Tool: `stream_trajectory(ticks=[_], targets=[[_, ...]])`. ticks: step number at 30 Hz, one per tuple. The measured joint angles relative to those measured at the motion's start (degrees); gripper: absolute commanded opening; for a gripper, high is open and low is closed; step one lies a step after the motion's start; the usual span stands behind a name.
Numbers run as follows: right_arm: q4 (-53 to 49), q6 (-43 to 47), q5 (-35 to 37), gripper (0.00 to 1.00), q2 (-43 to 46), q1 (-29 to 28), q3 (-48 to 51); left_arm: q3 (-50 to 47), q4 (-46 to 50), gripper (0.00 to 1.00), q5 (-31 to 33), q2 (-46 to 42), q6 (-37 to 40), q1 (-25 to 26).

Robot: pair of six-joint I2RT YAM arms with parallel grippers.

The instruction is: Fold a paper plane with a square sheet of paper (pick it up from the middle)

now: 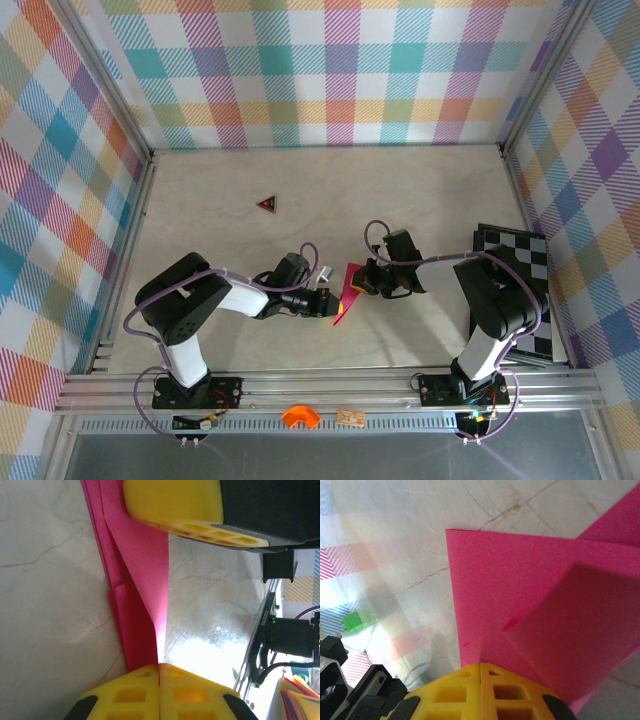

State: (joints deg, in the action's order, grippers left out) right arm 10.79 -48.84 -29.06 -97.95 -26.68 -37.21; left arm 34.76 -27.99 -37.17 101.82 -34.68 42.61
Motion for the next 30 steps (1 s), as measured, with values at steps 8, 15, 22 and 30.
stream_trajectory(ticks=[8, 15, 22, 30], targets=[[-1.05, 0.11, 0.04, 0.04, -0.13, -0.09, -0.55, 0.48, 1.73, 0.16, -1.42, -0.31, 1.81, -0.07], [-1.64, 0.26, 0.09, 0.04, -0.15, -0.15, -0.79, 0.87, 8.41, 0.02, -1.6, -2.01, 5.57, -0.07], [-1.68, 0.26, 0.04, 0.04, -0.15, -0.42, -0.79, 2.05, 13.99, 0.17, -1.95, -3.28, 9.09, -0.04], [-1.88, 0.26, 0.04, 0.03, -0.22, -0.42, -0.9, 1.01, 23.61, 0.28, 1.03, -9.64, 10.71, -0.04]])
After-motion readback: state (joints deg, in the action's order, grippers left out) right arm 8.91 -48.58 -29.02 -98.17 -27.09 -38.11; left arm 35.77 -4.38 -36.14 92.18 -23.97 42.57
